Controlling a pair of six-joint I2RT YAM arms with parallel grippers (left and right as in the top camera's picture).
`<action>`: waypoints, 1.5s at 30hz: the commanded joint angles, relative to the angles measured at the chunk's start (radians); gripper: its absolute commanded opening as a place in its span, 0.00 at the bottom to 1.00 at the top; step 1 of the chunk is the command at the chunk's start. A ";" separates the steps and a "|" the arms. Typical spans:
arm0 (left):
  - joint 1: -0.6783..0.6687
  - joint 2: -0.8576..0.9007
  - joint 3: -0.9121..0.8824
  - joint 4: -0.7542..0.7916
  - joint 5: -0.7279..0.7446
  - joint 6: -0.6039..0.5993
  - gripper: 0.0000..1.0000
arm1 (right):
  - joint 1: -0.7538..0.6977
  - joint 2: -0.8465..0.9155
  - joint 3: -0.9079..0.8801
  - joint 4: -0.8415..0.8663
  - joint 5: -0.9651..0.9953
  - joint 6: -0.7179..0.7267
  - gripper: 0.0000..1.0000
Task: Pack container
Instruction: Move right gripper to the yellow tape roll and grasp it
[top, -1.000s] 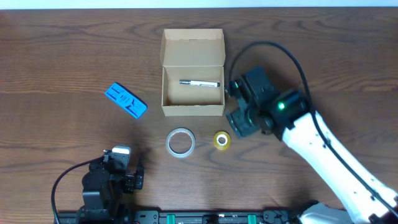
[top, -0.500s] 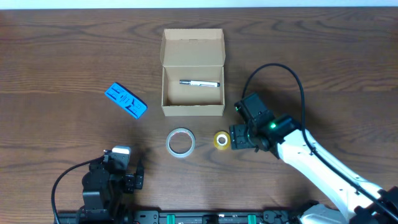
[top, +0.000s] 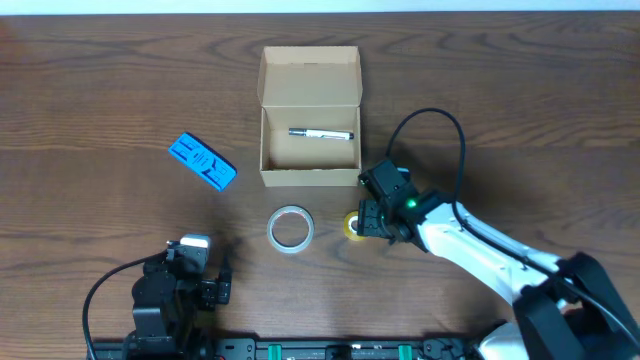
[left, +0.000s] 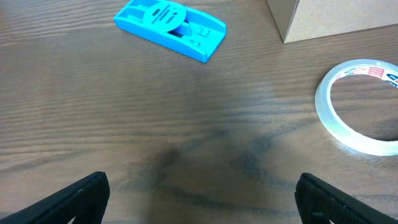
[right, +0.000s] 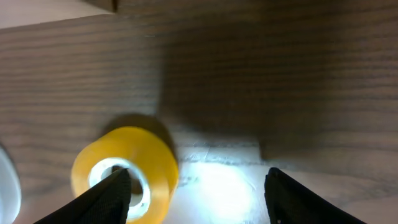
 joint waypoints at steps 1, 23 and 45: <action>0.007 -0.006 -0.008 -0.010 -0.001 0.018 0.95 | 0.014 0.034 -0.009 0.023 0.019 0.060 0.67; 0.007 -0.006 -0.008 -0.010 -0.001 0.018 0.95 | 0.019 0.130 -0.009 0.100 -0.048 -0.040 0.42; 0.007 -0.006 -0.008 -0.010 -0.001 0.018 0.95 | 0.021 0.130 -0.013 0.066 -0.054 -0.192 0.22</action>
